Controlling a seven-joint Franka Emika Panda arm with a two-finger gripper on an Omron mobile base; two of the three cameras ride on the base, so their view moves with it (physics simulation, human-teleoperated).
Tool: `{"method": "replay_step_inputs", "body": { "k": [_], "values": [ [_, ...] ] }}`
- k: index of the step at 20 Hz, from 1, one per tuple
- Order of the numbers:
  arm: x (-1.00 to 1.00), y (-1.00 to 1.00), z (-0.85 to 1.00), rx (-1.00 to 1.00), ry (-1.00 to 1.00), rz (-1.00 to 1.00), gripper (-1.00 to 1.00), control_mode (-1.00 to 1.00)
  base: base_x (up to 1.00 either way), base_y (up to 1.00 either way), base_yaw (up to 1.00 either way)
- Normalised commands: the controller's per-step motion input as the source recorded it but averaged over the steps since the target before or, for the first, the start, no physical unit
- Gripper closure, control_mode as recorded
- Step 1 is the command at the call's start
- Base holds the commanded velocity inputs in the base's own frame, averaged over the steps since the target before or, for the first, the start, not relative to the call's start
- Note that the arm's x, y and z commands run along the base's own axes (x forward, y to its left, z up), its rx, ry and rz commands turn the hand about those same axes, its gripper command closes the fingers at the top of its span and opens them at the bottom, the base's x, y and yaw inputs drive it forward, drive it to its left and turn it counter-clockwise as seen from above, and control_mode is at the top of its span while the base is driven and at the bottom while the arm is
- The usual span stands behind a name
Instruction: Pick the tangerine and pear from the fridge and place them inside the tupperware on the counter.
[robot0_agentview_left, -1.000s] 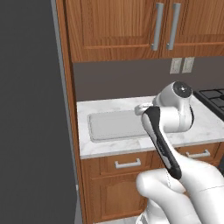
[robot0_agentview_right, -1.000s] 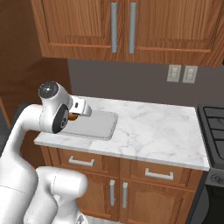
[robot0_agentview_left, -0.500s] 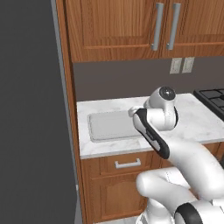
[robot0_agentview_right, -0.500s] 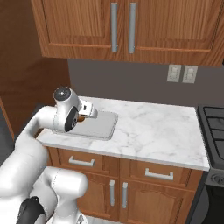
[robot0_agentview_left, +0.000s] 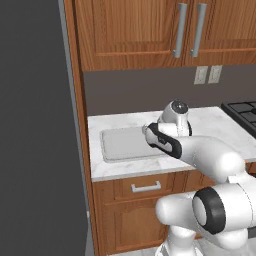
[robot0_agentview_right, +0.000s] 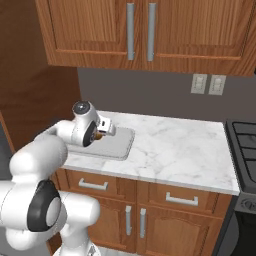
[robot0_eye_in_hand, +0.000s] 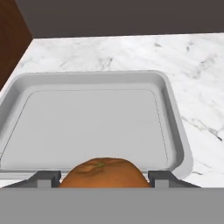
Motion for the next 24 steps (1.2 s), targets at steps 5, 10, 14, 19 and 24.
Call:
{"method": "replay_step_inputs", "body": {
  "k": [5, 10, 14, 19, 24],
  "values": [
    [0.45, 0.0, -0.31, 0.0, 0.05, 0.0, 1.0, -1.0, 0.0, 0.0, 0.0],
    [0.36, 0.0, -0.37, 0.0, 0.02, 0.0, 1.0, -1.0, 0.0, 0.0, 0.0],
    [0.33, 0.0, -0.37, 0.0, 0.0, 0.0, 1.0, -1.0, 0.0, 0.0, 0.0],
    [0.37, 0.0, -0.31, 0.0, 0.0, 0.0, 1.0, -1.0, 0.0, 0.0, 0.0],
    [0.42, 0.0, -0.28, 0.0, 0.01, 0.0, -1.0, -1.0, 0.0, 0.0, 0.0]
  ]
}}
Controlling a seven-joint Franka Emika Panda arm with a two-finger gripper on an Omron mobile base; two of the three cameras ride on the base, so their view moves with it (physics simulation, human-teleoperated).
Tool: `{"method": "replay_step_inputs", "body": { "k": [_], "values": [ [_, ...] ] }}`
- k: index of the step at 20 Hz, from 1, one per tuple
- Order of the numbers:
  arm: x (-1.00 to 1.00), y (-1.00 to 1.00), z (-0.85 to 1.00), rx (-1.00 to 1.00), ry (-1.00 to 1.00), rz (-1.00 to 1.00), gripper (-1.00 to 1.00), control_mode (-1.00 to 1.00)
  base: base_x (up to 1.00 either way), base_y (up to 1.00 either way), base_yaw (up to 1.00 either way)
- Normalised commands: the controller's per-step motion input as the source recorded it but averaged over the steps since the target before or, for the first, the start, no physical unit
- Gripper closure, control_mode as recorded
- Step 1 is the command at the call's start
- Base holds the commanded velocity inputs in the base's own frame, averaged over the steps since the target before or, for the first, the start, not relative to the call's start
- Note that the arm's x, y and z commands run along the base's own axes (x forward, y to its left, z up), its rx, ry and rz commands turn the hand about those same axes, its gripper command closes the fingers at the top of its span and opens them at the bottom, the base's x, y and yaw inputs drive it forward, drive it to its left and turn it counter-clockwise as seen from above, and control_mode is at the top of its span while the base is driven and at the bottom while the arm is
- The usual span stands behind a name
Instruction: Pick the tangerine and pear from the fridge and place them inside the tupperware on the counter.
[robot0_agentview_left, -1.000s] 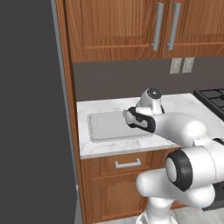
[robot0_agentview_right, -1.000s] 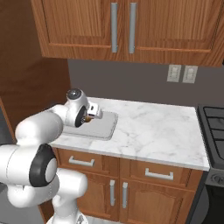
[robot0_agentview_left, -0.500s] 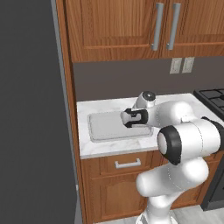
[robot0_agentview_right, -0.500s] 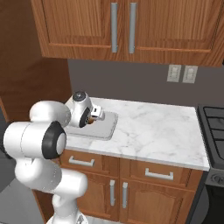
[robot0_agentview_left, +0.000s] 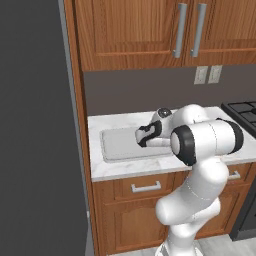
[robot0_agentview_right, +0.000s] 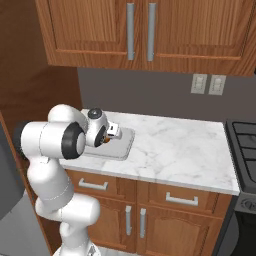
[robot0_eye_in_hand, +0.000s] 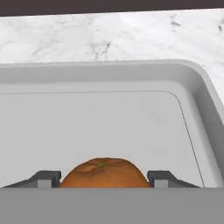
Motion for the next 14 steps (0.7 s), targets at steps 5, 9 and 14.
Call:
{"method": "replay_step_inputs", "body": {
  "k": [5, 9, 14],
  "values": [
    [0.36, 0.0, -0.2, 0.0, 0.0, 0.0, -1.0, -1.0, 0.0, 0.0, 0.0],
    [0.11, 0.0, -0.03, 0.0, 0.0, 0.0, -1.0, -1.0, 0.0, 0.0, 0.0],
    [0.0, 0.0, 0.33, 0.0, 0.0, 0.0, -1.0, -1.0, 0.0, 0.0, 0.0]
  ]
}}
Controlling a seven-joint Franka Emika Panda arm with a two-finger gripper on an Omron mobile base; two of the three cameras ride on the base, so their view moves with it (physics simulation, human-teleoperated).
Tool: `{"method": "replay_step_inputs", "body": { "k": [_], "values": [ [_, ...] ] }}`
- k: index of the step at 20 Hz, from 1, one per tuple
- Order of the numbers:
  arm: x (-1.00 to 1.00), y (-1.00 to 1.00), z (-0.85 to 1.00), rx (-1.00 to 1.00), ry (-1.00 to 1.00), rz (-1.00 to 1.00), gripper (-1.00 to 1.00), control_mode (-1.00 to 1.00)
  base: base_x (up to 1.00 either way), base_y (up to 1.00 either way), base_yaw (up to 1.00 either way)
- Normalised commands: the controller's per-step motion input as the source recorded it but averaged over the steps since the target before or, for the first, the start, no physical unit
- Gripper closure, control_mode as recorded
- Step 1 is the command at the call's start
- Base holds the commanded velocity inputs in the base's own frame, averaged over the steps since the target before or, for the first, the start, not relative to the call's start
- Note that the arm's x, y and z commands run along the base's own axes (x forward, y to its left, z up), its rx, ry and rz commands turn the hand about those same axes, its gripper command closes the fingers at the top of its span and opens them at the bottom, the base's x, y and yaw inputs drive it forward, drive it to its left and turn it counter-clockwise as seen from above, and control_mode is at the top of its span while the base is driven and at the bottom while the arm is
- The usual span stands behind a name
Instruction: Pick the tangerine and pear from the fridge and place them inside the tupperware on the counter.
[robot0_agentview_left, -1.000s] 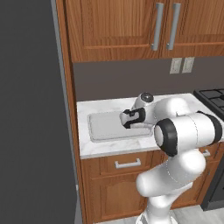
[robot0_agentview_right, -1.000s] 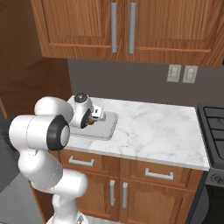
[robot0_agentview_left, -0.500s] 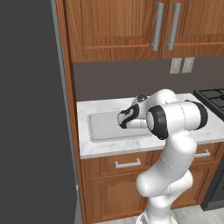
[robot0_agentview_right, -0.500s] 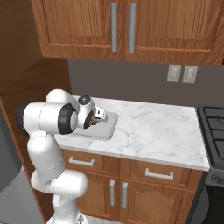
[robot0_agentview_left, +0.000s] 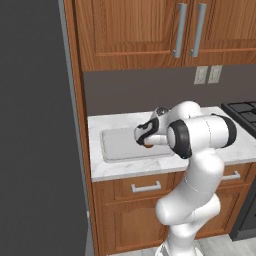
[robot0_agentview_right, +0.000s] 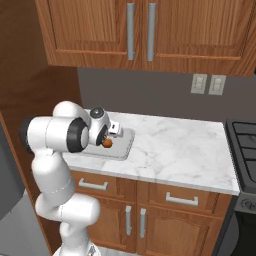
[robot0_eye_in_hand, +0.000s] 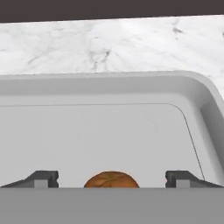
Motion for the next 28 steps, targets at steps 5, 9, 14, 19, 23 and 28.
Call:
{"method": "replay_step_inputs", "body": {
  "k": [5, 9, 14, 19, 23, 28],
  "values": [
    [-0.2, 0.0, 0.78, 0.0, 0.0, 0.0, -1.0, -1.0, 0.0, 0.0, 0.0],
    [-0.71, -0.02, 0.89, 0.0, -0.04, 0.0, -1.0, -1.0, 0.0, 0.0, 0.0],
    [-0.85, -0.1, 0.9, 0.0, -0.03, 0.0, -1.0, -1.0, 0.0, 0.0, 0.0],
    [-0.94, -0.09, 0.88, 0.0, -0.06, 0.0, -1.0, -1.0, 0.0, 0.0, 0.0],
    [-1.0, -0.08, 0.82, 0.0, -0.11, 0.0, -1.0, -1.0, 0.0, 0.0, 0.0],
    [-0.96, -0.03, 0.87, 0.0, -0.11, 0.0, -1.0, -1.0, 0.0, 0.0, 0.0]
  ]
}}
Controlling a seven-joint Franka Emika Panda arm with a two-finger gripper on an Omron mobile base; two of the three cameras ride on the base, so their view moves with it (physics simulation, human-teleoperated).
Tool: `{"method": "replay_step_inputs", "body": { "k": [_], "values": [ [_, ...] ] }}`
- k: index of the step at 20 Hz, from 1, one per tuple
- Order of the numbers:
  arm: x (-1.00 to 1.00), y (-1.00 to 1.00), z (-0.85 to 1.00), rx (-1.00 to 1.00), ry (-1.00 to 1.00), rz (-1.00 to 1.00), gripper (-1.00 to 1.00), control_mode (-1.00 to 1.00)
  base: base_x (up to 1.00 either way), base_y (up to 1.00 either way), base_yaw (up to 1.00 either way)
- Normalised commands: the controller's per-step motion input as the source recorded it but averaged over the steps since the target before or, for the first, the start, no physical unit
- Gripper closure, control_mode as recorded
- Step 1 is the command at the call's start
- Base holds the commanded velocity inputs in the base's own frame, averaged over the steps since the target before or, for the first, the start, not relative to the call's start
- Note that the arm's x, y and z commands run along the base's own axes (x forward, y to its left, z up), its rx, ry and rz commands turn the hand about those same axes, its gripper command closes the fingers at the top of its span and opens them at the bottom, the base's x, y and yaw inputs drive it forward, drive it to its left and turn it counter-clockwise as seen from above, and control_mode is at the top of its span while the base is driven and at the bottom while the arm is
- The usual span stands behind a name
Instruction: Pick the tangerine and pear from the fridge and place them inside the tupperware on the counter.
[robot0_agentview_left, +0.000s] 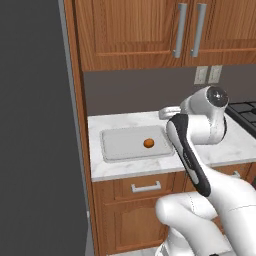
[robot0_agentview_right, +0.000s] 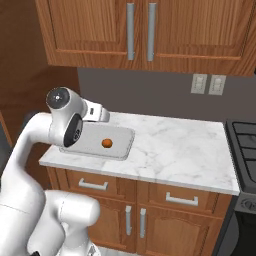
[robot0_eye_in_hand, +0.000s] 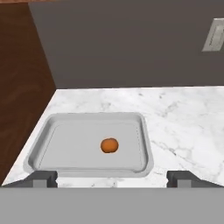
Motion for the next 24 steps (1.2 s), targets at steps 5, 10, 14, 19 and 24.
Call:
{"method": "replay_step_inputs", "body": {
  "k": [5, 10, 14, 19, 24],
  "values": [
    [-0.79, 0.0, 0.73, 0.0, -0.1, 0.0, -1.0, -1.0, 0.0, 0.0, 0.0],
    [-0.63, 0.0, 0.42, -0.02, -0.02, 0.0, -1.0, -1.0, 0.0, 0.0, 0.0],
    [-0.5, 0.0, 0.04, -0.04, 0.0, 0.0, -1.0, -1.0, 0.0, 0.0, 0.0],
    [0.0, 0.0, 0.0, 0.0, 0.0, 0.0, -1.0, 1.0, -0.74, 0.0, 0.0],
    [0.0, 0.0, 0.0, 0.0, 0.0, 0.0, -1.0, 1.0, -1.0, 0.0, 0.0]
  ]
}}
